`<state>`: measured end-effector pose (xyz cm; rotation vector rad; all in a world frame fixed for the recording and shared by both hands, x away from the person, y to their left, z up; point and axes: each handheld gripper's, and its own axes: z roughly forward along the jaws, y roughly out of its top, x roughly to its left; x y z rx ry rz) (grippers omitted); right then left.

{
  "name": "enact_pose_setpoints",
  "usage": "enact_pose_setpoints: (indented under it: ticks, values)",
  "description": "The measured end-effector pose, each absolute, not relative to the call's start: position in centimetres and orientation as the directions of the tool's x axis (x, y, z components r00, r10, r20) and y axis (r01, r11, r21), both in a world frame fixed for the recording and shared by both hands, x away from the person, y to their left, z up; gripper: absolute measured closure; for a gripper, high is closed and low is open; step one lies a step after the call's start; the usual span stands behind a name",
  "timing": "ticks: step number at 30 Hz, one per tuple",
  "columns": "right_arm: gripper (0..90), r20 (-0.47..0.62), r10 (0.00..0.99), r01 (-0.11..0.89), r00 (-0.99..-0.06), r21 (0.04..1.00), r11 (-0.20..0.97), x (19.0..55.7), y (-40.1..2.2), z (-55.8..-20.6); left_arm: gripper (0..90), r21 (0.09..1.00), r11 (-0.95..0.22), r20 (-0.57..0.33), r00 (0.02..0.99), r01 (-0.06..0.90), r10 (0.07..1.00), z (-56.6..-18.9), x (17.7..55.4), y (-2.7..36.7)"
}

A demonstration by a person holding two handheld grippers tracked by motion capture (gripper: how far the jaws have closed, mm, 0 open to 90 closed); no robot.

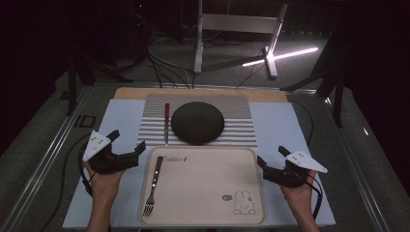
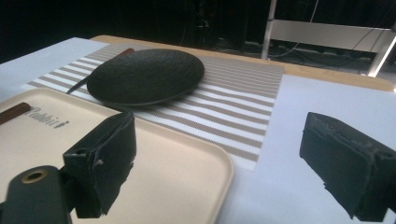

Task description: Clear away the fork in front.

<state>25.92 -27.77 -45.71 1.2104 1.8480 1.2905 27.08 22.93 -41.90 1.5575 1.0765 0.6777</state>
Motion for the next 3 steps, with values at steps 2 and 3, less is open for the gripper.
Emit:
enact_pose_setpoints:
  ticks: [2,3]
  values:
    - [11.3,0.038,0.906,0.348,-0.421,0.929,0.123,25.7,-27.95,-45.96,0.0,0.959,-0.022,-0.104,0.428,0.281,0.898,-41.84,27.0,22.93]
    - [11.3,0.037,0.907,0.349,-0.419,0.929,0.124,25.64,-28.02,-46.05,0.0,0.961,-0.024,-0.1,0.426,0.276,0.899,-41.83,26.95,22.94]
